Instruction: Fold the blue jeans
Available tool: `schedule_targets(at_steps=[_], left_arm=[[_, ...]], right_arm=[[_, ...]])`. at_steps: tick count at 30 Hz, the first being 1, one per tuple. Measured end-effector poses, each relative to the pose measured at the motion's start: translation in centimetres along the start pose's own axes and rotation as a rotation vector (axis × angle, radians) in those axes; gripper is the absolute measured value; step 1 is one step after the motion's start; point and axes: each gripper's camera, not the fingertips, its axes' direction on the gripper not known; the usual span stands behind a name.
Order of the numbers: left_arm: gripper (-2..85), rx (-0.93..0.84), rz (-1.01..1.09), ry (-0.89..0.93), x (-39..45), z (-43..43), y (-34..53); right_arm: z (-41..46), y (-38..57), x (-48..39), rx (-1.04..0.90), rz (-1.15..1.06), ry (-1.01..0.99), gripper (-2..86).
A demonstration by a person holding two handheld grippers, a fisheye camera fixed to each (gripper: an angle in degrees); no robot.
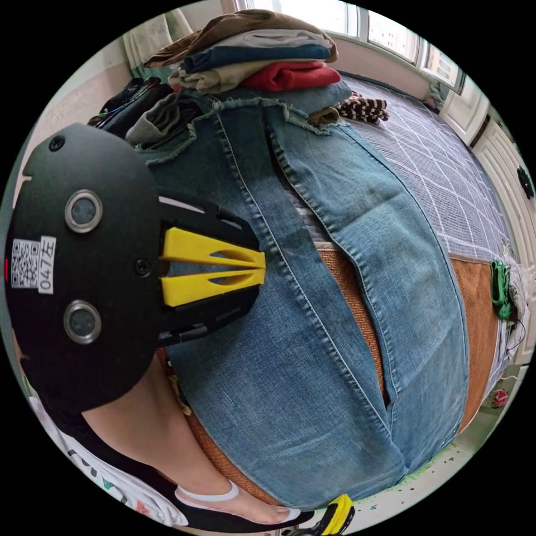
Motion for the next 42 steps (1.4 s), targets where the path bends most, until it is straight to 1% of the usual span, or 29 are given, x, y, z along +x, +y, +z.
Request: schedule_targets(at_steps=[2, 6, 13, 16, 19, 21, 22, 24, 25, 26, 27, 28, 30, 38, 42], left_arm=[[-1.0, 0.001, -0.006, 0.006, -0.3, 0.7, 0.2], [-1.0, -0.013, -0.009, 0.010, -0.8, 2.6, 0.3], [-1.0, -0.003, -0.014, 0.022, -1.7, 5.6, 1.2], [-1.0, 0.010, -0.032, 0.048, -2.8, 6.8, 2.0], [-1.0, 0.059, -0.169, 0.027, -5.6, 7.1, 3.8], [-1.0, 0.160, -0.318, 0.091, -8.9, 7.1, 6.1], [-1.0, 0.174, -0.359, 0.104, -9.7, 7.4, 6.7], [-1.0, 0.155, -0.511, 0.155, -12.8, 9.8, 8.2], [-1.0, 0.138, -0.541, 0.177, -13.4, 10.7, 8.4], [-1.0, 0.099, -0.582, 0.237, -14.6, 12.7, 8.7], [-1.0, 0.048, -0.604, 0.297, -15.5, 14.8, 8.7], [-1.0, 0.023, -0.612, 0.319, -15.9, 15.9, 8.7], [-1.0, 0.007, -0.632, 0.357, -16.6, 18.1, 8.9], [-1.0, -0.007, -0.612, 0.321, -16.4, 22.7, 9.3], [-1.0, 0.000, -0.636, 0.356, -16.9, 25.3, 10.2]], right_arm=[[-0.2, 1.7, 0.9, 0.002, 0.053, -0.023, 0.1], [-0.4, 2.8, 1.2, -0.003, 0.068, -0.054, -0.3], [-1.5, 1.5, -1.1, 0.050, 0.008, -0.131, -0.7], [-1.4, 0.4, -3.0, 0.051, -0.047, -0.118, -0.7], [-0.6, -0.5, -4.3, 0.025, -0.084, -0.089, -0.7], [0.6, -0.8, -4.9, -0.020, -0.096, -0.065, -0.7], [1.7, -0.9, -5.3, -0.058, -0.102, -0.057, -0.7], [2.1, -0.3, -5.7, -0.019, -0.081, -0.038, -0.7], [2.2, 0.0, -5.9, -0.001, -0.077, -0.028, -0.7], [2.2, 0.2, -6.0, 0.013, -0.069, -0.024, -0.7], [2.3, 0.3, -6.0, 0.018, -0.065, -0.025, -0.7], [2.4, 0.3, -6.0, 0.019, -0.063, -0.028, -0.7], [2.6, 0.1, -5.8, 0.005, -0.062, -0.041, -0.7], [3.5, 0.1, -5.4, 0.019, -0.035, -0.085, -0.7], [4.0, 0.0, -5.1, 0.019, -0.020, -0.112, -0.7]])
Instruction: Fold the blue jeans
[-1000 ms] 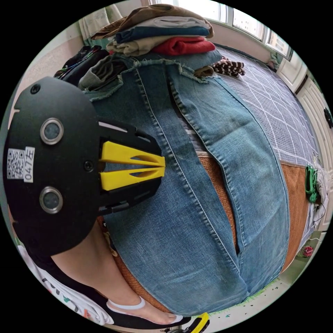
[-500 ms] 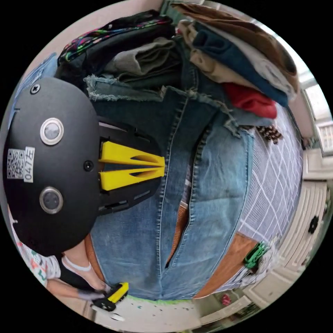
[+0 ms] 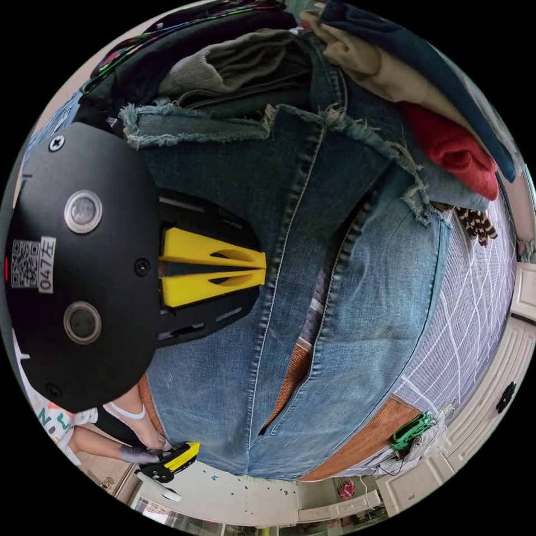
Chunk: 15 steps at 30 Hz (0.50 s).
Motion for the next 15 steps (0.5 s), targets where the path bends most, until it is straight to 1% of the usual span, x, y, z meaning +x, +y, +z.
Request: schedule_targets(at_steps=[4, 11, 15], left_arm=[[-1.0, 0.005, -0.016, 0.029, -1.4, 1.7, 0.3], [-1.0, 0.006, 0.006, -0.009, -2.3, 5.1, 0.9], [-1.0, 0.003, -0.011, 0.018, -3.9, 7.0, 1.4]], right_arm=[[0.6, 0.0, 0.1, 0.008, 0.010, -0.011, -0.8], [1.9, -0.1, 0.0, 0.016, 0.017, -0.018, -0.7], [2.7, -0.2, -0.1, 0.018, 0.016, -0.021, -0.7]])
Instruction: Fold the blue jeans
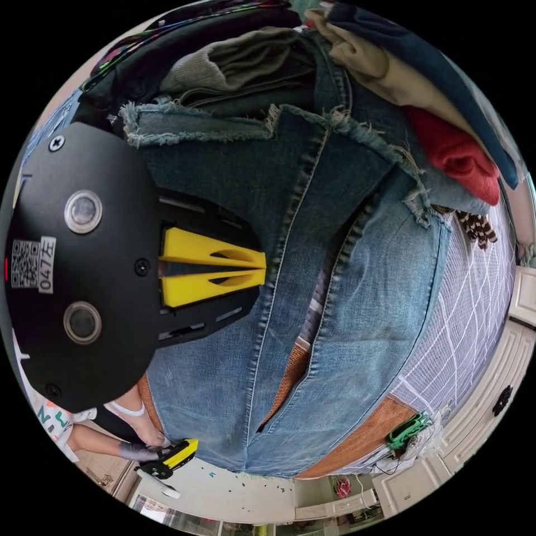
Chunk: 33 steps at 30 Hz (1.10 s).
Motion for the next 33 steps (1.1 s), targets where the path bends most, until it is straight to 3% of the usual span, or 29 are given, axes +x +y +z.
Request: schedule_targets(at_steps=[8, 16, 22, 27, 33], left_arm=[[-1.0, 0.003, -0.037, 0.064, -3.4, 3.1, 1.5], [-1.0, 0.041, 0.077, -0.122, -2.2, 5.2, 3.8], [-0.8, 0.408, 0.042, -0.019, -6.3, -3.1, 11.1], [0.1, 0.653, -0.153, 0.032, -17.3, -14.2, 22.5], [5.2, 0.446, -0.213, 0.174, -26.4, -8.9, 28.6]], right_arm=[[2.1, 0.0, -1.2, 0.010, -0.044, 0.055, -0.8], [4.3, 0.5, -0.7, 0.033, -0.036, 0.039, -0.6], [6.2, 0.9, 0.6, 0.045, -0.008, -0.012, -0.6], [7.8, 1.2, 0.9, 0.053, -0.025, -0.005, -0.8], [9.8, 1.7, 1.8, 0.060, -0.016, -0.009, -0.8]])
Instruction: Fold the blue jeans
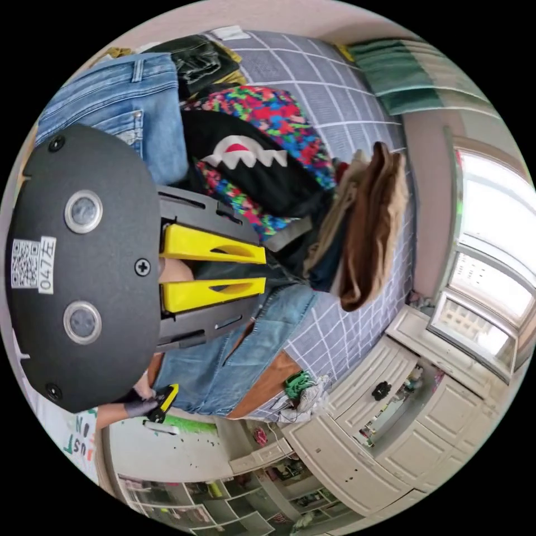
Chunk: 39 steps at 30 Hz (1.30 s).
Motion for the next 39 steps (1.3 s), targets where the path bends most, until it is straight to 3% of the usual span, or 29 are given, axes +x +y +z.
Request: schedule_targets(at_steps=[7, 11, 16, 19, 22, 28, 34, 39], left_arm=[[9.0, -0.273, -0.052, -0.036, -4.3, 10.5, 1.5], [10.4, -0.323, -0.085, 0.027, -7.9, 14.4, 0.9], [6.2, -0.305, -0.093, 0.138, -10.5, 15.9, 0.4], [1.2, -0.282, 0.009, 0.138, -9.8, 15.4, 0.4], [0.1, -0.241, 0.083, 0.137, -9.2, 13.9, 0.4], [-0.5, -0.102, 0.078, 0.292, -10.6, 8.8, -0.4], [-0.6, 0.027, 0.171, 0.326, -8.1, 2.9, -2.4], [-0.7, 0.061, 0.253, 0.298, -4.7, -0.3, -3.9]], right_arm=[[1.7, 1.0, 2.5, 0.003, -0.028, -0.072, 0.1], [-0.8, 3.7, 6.7, 0.152, 0.083, -0.142, 1.6], [-2.7, 9.1, 13.8, 0.215, 0.270, -0.105, 3.7], [-2.1, 12.2, 16.7, 0.140, 0.311, -0.008, 4.3], [0.5, 15.0, 19.5, 0.009, 0.434, -0.035, 4.1], [4.4, 20.0, 23.8, 0.009, 0.765, -0.078, 4.3], [9.9, 27.6, 29.2, 0.143, 1.223, -0.392, 7.7], [14.6, 33.1, 30.9, 0.246, 1.397, -0.709, 8.0]])
